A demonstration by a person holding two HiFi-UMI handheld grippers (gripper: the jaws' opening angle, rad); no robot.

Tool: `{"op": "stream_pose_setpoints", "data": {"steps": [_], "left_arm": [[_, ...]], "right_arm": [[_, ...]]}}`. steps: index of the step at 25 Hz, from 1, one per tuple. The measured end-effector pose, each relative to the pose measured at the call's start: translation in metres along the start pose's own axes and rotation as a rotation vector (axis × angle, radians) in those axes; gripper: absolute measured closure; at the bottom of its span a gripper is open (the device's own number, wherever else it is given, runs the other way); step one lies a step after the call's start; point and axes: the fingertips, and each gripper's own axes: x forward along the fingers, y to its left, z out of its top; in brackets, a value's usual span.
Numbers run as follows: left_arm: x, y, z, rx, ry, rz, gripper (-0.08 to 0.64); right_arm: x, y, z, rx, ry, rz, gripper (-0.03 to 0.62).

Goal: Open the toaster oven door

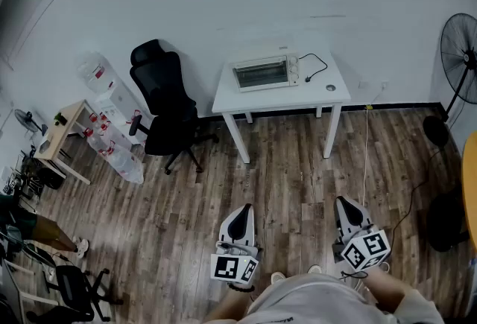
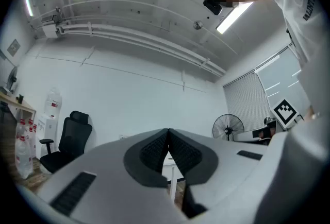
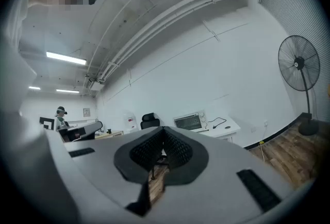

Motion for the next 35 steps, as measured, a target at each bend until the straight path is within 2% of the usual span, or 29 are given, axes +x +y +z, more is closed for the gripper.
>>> {"op": "stream_pose_setpoints", "data": {"steps": [14,25,35], "left_arm": [[-0.017,0.017,0.006,0.0,-0.012,-0.02,0.554],[-0.043,0.049,0.002,-0.011,0.003,-0.058,0.554],[-0.058,0.071,0.0,-0.026,-0.006,-0.031,0.554]], "right_arm": [[0.005,0.029,-0.005,0.01,-0.011,0.004,0.575],[0.014,0.064,-0.019,0.029,-0.024,-0.042,0.575],[0.031,0.088,-0.032,-0.001,0.008,-0.007,0.575]]}}
